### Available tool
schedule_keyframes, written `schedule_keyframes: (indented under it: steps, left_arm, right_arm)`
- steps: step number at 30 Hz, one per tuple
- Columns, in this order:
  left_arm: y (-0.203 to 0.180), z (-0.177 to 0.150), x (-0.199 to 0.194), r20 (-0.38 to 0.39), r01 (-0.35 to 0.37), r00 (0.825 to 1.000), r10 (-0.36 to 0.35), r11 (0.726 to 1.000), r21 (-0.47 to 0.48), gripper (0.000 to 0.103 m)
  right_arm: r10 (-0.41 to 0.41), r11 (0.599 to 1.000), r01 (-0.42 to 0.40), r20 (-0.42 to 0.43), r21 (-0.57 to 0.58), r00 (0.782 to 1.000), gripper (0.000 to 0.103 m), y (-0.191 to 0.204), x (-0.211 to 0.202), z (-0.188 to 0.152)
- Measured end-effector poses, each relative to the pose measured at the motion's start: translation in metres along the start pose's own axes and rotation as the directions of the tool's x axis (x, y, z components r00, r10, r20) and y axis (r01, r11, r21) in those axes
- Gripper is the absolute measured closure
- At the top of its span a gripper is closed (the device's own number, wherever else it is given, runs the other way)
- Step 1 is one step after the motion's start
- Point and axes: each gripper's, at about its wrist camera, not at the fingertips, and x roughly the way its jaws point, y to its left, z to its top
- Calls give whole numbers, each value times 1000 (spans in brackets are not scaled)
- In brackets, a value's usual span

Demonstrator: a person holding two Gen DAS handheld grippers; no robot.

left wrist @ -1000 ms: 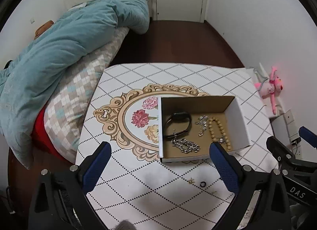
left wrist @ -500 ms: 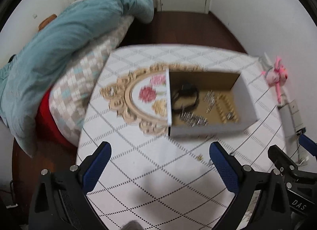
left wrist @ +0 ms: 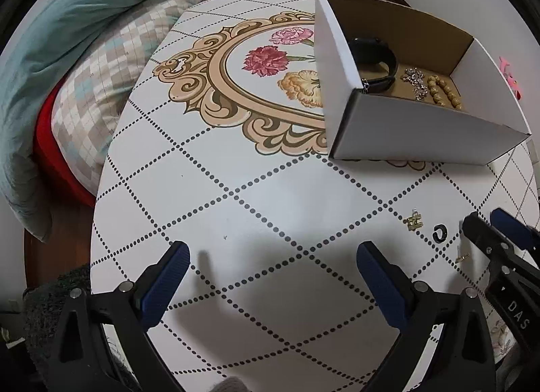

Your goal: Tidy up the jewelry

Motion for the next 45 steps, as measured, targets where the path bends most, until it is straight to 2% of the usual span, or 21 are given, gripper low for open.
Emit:
schedule_keyframes:
  steps: [3, 5, 6, 14, 21, 24, 26, 27, 29, 31, 32, 34, 36, 45]
  left_arm:
    - [-2, -1, 1, -1, -1, 1000, 1, 1000, 9, 2]
    - [-4, -2, 2, -8, 6, 1000, -6, 1000, 12, 2]
    - [-6, -3, 2, -8, 11, 1000, -11, 1000, 15, 2]
    - [-42, -16, -14, 17, 105, 994, -107, 991, 79, 3]
    - [-82, -31, -28, 23, 194, 980, -199, 970, 145, 3]
    - [-96, -35, -29, 25, 208, 976, -215, 965, 162, 19]
    - [-104, -36, -26, 20, 216, 975, -222, 961, 173, 26]
    - [-107, -36, -25, 23, 213, 975, -220, 961, 178, 33]
    - [-114, -37, -25, 42, 192, 978, -204, 960, 203, 40]
    - [-119, -32, -25, 63, 168, 980, -187, 958, 231, 61]
    - [-121, -27, -25, 72, 158, 981, -180, 957, 243, 66]
    - [-123, -20, -22, 74, 166, 979, -189, 954, 250, 84]
    - [-123, -16, -20, 73, 178, 977, -202, 952, 248, 95]
    - [-113, -18, -23, 65, 241, 963, -261, 945, 221, 100]
  right_arm:
    - [-30, 999, 31, 13, -27, 999, 61, 6, 1, -2]
    - [-52, 998, 53, 23, -37, 998, 87, 7, 0, -3]
    - [-54, 998, 55, 24, -41, 998, 90, 7, 0, -4]
    - [-1, 998, -1, 32, 61, 999, 90, -23, -14, -11]
    - [-24, 989, 17, 49, 144, 998, 90, -61, -34, -22]
    - [-40, 984, 31, 48, 174, 998, 90, -75, -38, -28]
    - [-44, 981, 35, 46, 190, 998, 90, -81, -39, -32]
    - [-49, 979, 39, 44, 199, 998, 90, -85, -40, -34]
    - [-52, 978, 42, 43, 206, 998, 90, -91, -41, -38]
    - [-54, 976, 43, 43, 215, 998, 90, -94, -41, -40]
    - [-55, 975, 44, 43, 218, 998, 90, -95, -41, -41]
    - [-54, 973, 42, 46, 225, 997, 90, -98, -42, -41]
    - [-54, 973, 41, 50, 228, 997, 90, -99, -43, -41]
    - [-41, 973, 23, 74, 230, 996, 90, -95, -52, -38]
